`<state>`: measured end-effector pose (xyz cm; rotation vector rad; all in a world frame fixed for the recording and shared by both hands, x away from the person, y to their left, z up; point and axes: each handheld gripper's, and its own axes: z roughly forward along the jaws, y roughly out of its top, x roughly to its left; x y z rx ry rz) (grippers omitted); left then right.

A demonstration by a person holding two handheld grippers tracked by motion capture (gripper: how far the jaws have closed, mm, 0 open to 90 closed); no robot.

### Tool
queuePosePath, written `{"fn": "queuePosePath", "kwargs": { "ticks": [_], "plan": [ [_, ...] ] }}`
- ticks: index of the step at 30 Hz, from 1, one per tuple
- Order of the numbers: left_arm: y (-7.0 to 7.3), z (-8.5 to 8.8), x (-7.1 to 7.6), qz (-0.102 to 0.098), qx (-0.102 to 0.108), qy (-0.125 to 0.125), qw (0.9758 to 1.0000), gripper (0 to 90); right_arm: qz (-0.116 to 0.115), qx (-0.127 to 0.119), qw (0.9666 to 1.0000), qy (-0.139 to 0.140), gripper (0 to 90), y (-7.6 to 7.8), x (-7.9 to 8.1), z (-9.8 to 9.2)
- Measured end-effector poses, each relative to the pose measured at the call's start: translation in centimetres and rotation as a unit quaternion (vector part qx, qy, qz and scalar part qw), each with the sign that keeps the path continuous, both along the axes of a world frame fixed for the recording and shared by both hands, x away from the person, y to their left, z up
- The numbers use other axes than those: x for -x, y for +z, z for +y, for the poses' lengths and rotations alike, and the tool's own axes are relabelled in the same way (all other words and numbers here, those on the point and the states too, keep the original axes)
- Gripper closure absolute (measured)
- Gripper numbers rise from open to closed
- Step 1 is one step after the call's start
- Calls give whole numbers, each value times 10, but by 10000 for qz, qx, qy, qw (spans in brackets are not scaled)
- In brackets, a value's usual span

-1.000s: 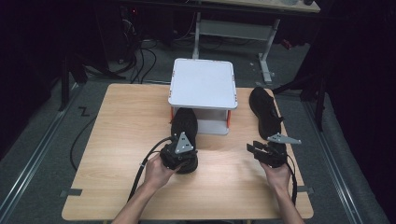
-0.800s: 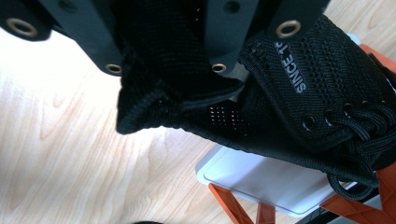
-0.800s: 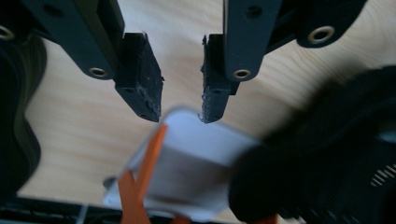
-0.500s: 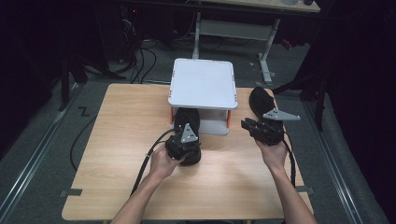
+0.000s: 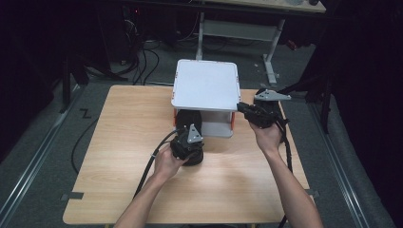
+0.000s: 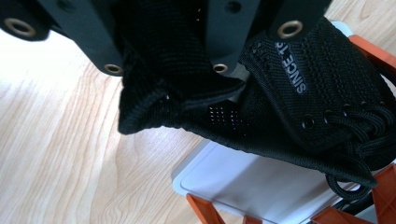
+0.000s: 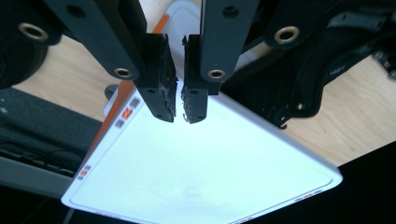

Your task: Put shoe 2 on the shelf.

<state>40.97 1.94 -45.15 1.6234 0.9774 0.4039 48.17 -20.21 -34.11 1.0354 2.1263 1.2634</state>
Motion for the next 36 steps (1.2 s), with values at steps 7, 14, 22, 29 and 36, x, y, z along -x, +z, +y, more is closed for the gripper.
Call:
{"fn": "queuePosePath", "kwargs": {
  "ticks": [7, 14, 22, 29, 36],
  "plan": [
    [-1, 2, -2, -35, -27, -9, 10000, 787, 117, 239, 9994, -227, 843, -5, -20, 13],
    [-3, 2, -9, -53, -49, 39, 10000, 791, 391, 244, 9987, -195, 859, -6, -28, 13],
    [-6, -3, -24, -97, -190, 123, 9997, 785, 255, 664, 9972, -238, 887, -3, -25, 20],
    [-5, -8, -33, -160, -332, 157, 9992, 771, 353, 416, 9984, -177, 897, -5, -27, 16],
    [-5, -9, -43, -242, -367, 257, 9987, 755, 294, 525, 9980, -184, 898, -5, -25, 18]
  ]
}}
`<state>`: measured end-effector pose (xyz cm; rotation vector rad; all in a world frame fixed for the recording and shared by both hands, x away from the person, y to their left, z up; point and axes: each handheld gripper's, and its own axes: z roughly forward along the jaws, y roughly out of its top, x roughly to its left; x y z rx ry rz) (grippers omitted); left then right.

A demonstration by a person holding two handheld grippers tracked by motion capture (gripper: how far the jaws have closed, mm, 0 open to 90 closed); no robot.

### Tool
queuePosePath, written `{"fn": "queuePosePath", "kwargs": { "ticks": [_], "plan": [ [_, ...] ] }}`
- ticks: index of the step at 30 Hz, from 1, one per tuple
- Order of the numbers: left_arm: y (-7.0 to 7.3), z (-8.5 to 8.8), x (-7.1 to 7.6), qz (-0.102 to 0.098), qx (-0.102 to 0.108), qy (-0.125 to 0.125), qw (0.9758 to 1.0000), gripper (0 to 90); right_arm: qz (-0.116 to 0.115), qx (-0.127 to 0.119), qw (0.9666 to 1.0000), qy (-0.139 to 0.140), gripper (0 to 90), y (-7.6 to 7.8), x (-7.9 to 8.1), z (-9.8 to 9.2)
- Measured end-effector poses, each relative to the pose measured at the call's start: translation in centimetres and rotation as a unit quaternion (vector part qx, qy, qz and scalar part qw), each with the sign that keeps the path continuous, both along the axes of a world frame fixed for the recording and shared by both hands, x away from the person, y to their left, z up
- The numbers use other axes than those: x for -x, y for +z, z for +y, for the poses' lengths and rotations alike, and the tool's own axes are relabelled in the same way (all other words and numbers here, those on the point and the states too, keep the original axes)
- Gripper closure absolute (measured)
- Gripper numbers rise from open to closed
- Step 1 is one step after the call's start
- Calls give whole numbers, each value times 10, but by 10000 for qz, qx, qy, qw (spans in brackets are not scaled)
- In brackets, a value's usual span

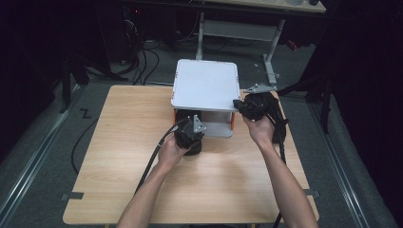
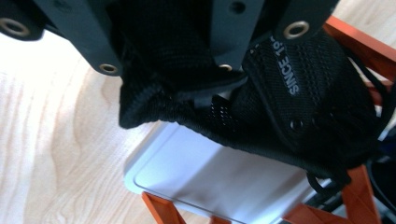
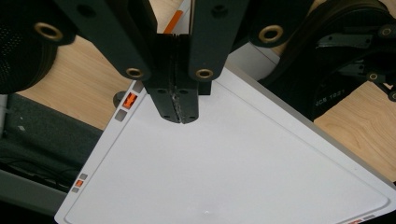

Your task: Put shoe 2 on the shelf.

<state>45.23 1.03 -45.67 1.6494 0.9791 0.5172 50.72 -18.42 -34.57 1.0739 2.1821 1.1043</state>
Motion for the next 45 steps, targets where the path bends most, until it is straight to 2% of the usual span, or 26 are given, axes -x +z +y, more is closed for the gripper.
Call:
{"fn": "queuePosePath", "kwargs": {
  "ticks": [7, 11, 16, 21, 23, 25, 27, 30, 32, 35, 37, 41, 43, 45],
  "plan": [
    [0, -2, 2, -156, -129, 164, 9997, 638, 13, -35, 10000, 12, 898, 0, 0, 0],
    [9, 2, 6, -335, 101, 296, 9989, 490, 15, -38, 10000, 16, 898, 0, -1, -1],
    [24, 14, 15, -467, 425, 392, 9972, 410, 13, -32, 10000, 18, 898, 0, -1, -1],
    [27, 29, 28, -292, 643, 449, 9965, 399, 19, -27, 10000, 22, 898, 0, -1, 0],
    [24, 34, 33, -165, 657, 457, 9967, 399, 19, -30, 10000, 21, 898, 0, -1, -1],
    [18, 37, 36, -7, 583, 512, 9970, 395, 14, -32, 10000, 22, 898, 0, -1, 0],
    [15, 39, 37, 68, 586, 546, 9968, 395, 17, -22, 10000, 25, 898, 0, 0, 0],
    [12, 38, 34, 283, 800, 551, 9949, 418, 13, -19, 10000, 24, 898, 0, 0, -1],
    [10, 34, 32, 369, 828, 522, 9945, 482, 6, -1, 10000, 26, 898, 0, 0, 0],
    [9, 27, 30, 310, 704, 497, 9958, 569, -12, 28, 10000, 17, 898, 0, 0, 0],
    [10, 25, 29, 330, 659, 538, 9958, 643, -14, 30, 10000, 15, 898, 0, 0, 1],
    [12, 23, 27, 256, 657, 614, 9956, 736, -17, 26, 10000, 21, 898, 0, 0, 0],
    [14, 24, 24, 164, 677, 711, 9950, 751, -15, 17, 10000, 21, 898, 0, 0, 0],
    [17, 26, 20, 89, 798, 838, 9932, 761, -16, 18, 10000, 21, 898, 0, 0, 1]
  ]
}}
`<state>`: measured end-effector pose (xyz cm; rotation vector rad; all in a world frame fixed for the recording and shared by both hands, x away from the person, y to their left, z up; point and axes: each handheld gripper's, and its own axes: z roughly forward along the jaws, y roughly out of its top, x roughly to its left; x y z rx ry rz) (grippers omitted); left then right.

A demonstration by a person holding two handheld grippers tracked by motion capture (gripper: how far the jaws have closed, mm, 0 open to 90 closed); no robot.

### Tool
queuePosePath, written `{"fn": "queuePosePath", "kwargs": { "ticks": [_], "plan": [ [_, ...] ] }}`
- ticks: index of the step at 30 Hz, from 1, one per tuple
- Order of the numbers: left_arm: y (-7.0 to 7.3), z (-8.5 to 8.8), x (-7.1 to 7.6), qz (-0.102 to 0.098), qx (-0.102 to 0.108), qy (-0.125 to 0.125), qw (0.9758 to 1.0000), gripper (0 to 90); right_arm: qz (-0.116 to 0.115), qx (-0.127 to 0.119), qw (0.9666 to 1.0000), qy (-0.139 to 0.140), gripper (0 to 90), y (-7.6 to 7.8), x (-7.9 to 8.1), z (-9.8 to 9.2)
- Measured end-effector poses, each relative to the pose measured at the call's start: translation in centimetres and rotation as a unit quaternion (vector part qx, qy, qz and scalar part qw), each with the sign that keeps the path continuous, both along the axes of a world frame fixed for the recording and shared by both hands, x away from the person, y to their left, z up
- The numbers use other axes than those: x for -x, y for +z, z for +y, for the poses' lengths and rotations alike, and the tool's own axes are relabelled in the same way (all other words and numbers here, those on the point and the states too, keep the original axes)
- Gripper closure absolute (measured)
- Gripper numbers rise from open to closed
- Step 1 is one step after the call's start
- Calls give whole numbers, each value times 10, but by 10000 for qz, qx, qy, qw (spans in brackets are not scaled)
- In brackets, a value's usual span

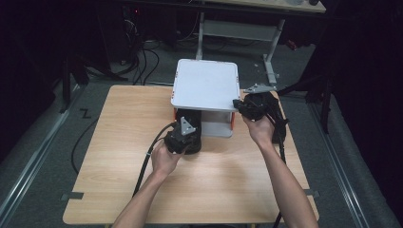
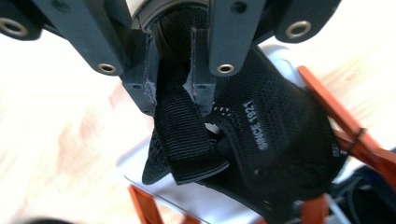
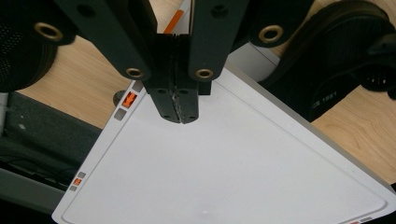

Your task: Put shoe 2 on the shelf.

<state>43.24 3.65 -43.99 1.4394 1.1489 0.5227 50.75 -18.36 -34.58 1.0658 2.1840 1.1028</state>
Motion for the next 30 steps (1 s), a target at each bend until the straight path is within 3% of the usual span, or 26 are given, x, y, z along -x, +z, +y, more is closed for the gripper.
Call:
{"fn": "queuePosePath", "kwargs": {
  "ticks": [3, 7, 14, 21, 30],
  "plan": [
    [0, 0, -8, -51, 149, 144, 9998, 768, -1, -6, 10000, 6, 898, 0, 0, 0],
    [-4, -5, -18, -131, 117, 280, 9995, 771, -23, -57, 10000, 6, 898, -1, 0, -1],
    [-12, -10, -34, -397, 237, 546, 9974, 764, -27, -56, 10000, -2, 898, -1, 0, -1],
    [-15, -11, -50, -443, 378, 752, 9955, 758, -17, -86, 10000, 11, 898, -1, 0, -1],
    [-18, -10, -61, -439, 691, 935, 9923, 761, -35, -55, 10000, -8, 898, -1, 0, 0]
  ]
}}
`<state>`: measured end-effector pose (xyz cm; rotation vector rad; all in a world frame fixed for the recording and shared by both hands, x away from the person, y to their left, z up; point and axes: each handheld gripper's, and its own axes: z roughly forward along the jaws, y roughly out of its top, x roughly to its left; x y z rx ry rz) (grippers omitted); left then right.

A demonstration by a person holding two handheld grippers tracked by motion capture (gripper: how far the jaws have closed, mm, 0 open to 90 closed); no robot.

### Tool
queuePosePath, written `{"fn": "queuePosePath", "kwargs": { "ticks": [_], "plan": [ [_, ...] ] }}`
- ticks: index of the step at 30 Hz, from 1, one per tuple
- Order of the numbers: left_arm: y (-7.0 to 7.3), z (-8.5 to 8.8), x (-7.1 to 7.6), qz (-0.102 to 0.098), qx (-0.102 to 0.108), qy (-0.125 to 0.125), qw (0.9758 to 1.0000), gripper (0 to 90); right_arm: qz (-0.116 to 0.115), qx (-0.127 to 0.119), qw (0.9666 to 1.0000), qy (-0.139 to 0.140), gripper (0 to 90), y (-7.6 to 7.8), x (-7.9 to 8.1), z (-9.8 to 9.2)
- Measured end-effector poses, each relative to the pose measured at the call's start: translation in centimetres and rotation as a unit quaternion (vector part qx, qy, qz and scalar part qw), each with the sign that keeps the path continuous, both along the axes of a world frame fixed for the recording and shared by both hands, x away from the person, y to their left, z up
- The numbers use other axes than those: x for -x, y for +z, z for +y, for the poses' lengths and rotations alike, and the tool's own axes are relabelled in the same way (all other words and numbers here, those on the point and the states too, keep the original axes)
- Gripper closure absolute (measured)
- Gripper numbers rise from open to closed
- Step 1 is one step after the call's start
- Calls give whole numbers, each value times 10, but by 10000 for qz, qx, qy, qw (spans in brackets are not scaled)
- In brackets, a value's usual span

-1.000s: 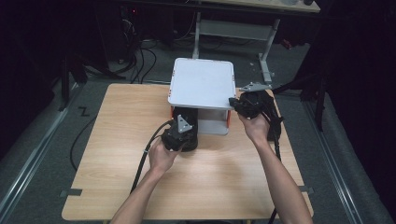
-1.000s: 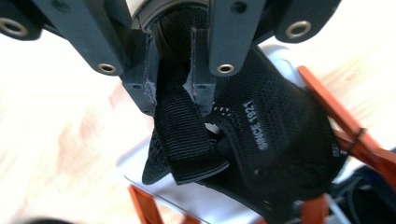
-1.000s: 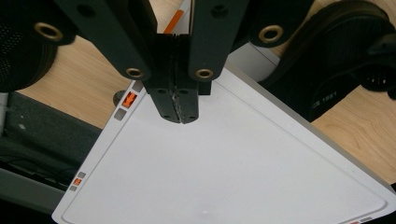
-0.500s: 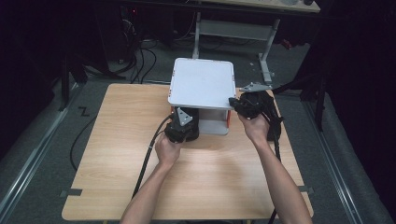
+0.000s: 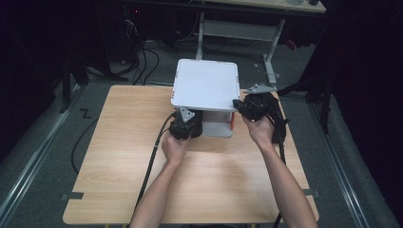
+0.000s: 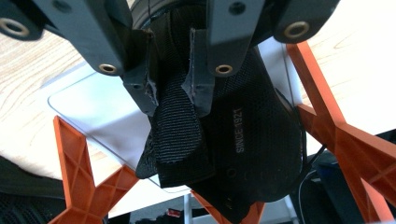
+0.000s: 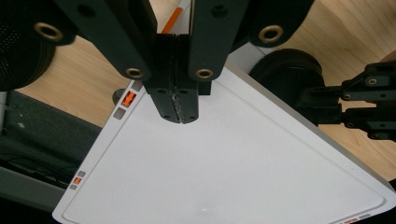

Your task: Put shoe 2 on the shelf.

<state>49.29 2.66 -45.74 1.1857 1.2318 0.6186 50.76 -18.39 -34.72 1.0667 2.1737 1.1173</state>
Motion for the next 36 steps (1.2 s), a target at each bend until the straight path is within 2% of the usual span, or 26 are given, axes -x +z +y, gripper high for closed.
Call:
{"fn": "queuePosePath", "kwargs": {
  "ticks": [4, 8, 13, 17, 19, 21, 26, 36],
  "plan": [
    [1, 1, -1, 32, 118, 42, 9999, 747, -10, -8, 10000, -12, 898, 0, 0, 1],
    [6, 4, 2, 87, 212, 19, 9997, 645, 35, -6, 10000, -8, 898, 1, -1, 1],
    [7, 10, 2, 252, 304, 20, 9992, 505, 28, -16, 10000, -11, 898, 0, -1, 2],
    [9, 14, 7, 270, 310, -76, 9991, 444, 10, -11, 10000, -14, 898, 0, -1, 2],
    [12, 17, 9, 251, 301, -107, 9992, 430, 16, -16, 10000, -8, 898, 0, -1, 2],
    [14, 20, 12, 220, 423, -93, 9988, 420, 5, -13, 10000, -4, 898, 0, -1, 2],
    [20, 31, 21, 185, 511, -92, 9985, 414, 16, -4, 10000, 0, 898, 0, -1, 2],
    [20, 57, 41, 262, 458, -65, 9986, 408, -6, -20, 10000, 3, 898, 0, -1, 2]
  ]
}}
